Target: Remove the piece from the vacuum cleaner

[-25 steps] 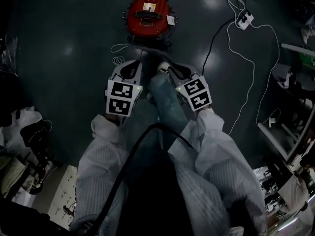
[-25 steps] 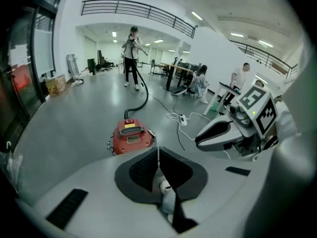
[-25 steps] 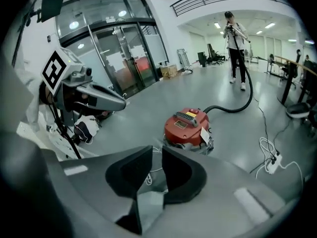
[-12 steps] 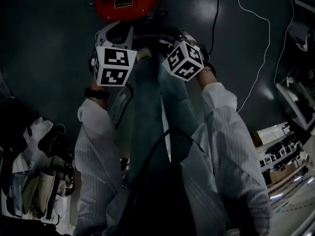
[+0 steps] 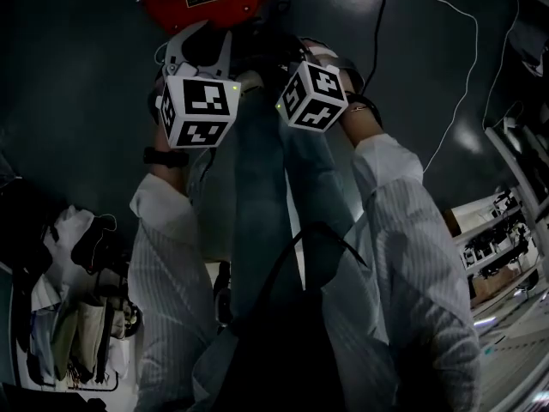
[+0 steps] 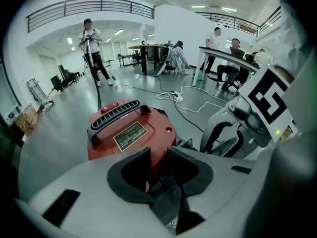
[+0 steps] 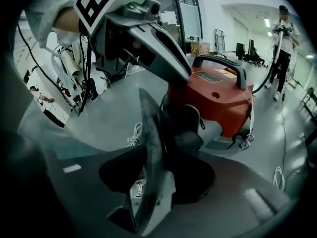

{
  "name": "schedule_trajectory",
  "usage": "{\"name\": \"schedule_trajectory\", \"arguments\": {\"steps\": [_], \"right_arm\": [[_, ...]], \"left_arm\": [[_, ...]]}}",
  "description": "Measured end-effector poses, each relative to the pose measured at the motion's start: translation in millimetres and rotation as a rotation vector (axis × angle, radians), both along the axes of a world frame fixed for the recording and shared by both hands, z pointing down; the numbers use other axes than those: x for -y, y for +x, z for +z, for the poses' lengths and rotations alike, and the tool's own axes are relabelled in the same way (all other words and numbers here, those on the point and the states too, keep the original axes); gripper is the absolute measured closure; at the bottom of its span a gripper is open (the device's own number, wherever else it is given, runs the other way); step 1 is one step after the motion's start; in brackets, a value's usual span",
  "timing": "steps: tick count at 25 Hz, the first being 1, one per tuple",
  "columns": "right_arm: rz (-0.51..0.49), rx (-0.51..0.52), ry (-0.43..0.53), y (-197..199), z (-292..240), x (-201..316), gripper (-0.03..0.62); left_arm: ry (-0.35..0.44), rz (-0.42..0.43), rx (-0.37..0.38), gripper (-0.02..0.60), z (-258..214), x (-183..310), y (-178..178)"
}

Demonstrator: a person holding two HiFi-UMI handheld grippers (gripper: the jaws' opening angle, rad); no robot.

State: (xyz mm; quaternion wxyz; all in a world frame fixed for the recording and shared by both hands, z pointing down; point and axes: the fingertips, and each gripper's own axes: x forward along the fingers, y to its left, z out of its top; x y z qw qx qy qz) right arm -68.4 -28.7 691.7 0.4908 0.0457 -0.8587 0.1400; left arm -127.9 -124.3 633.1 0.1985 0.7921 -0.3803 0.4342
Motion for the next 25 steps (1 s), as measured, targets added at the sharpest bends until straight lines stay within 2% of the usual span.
{"name": "schedule_trajectory", "arguments": {"steps": [6,10,16,25], "right_arm": [[-0.079,-0.002,0.014,0.9,-3.9,-1.2,0.469],[-0.13,-0.017,0.035,1.2,-4.3,-7.8,0.549],[-0.126,-0.053,0.029,0.4,-7.3,-12.6,0.56],[-0.239,-0.064,0.063,-0.2,-8.0,-33.5,0.549]], "left_arm": [[0.024,-0.035,-0.013,0.479,-3.1,0.4,-2.0],[0.029,-0.047,-0.023,0.479,-1.4,0.4,-2.0],[0.018,-0.055,-0.004,0.479,-2.7,0.6,-1.4],[0.001,-0.068,0.005,0.479,-0.5,1.1,-2.2]]}}
